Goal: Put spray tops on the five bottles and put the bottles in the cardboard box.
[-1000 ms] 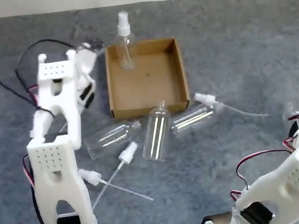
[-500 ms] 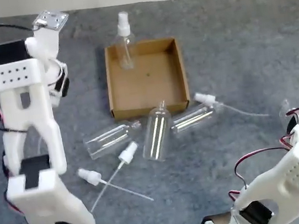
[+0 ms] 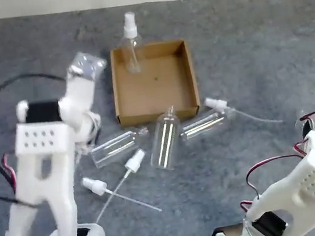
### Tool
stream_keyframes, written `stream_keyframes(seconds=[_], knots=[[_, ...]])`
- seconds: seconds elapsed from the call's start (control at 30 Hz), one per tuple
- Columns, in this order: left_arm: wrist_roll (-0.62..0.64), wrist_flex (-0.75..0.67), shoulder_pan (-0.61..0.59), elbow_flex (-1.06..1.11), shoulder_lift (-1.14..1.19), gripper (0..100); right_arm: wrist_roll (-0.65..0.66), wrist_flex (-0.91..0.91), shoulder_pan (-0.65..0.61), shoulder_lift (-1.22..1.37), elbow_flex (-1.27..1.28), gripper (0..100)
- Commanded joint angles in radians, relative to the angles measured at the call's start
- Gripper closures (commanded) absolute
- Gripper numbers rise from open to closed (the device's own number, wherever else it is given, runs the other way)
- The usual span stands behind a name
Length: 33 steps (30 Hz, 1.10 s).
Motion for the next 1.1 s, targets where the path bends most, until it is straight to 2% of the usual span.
stream_keyframes(seconds=[0.0, 0.2, 0.33, 0.43, 0.6, 0.93, 1.0, 1.07], knots=[[0.061, -0.087, 0.088, 0.194, -0.196, 100, -0.014, 0.002, -0.031, -0.007, -0.059, 78.9], [0.077, -0.146, 0.122, 0.341, -0.34, 99, -0.009, -0.004, -0.131, -0.001, -0.171, 78.9], [0.074, -0.147, 0.122, 0.375, -0.358, 99, -0.008, -0.01, -0.153, 0.001, -0.177, 78.9], [0.074, -0.164, 0.122, 0.389, -0.36, 99, -0.006, -0.048, -0.147, 0.002, -0.176, 78.9], [0.072, -0.167, 0.122, 0.398, -0.358, 99, 0.107, -0.033, -0.088, 0.082, -0.182, 78.9], [0.072, -0.18, 0.124, 0.414, -0.358, 99, 0.121, -0.031, -0.064, 0.199, -0.185, 79.5], [0.074, -0.18, 0.124, 0.412, -0.358, 99, 0.126, -0.025, -0.064, 0.199, -0.185, 83.9], [0.075, -0.18, 0.124, 0.414, -0.36, 99, 0.127, -0.025, -0.064, 0.199, -0.185, 93.0]])
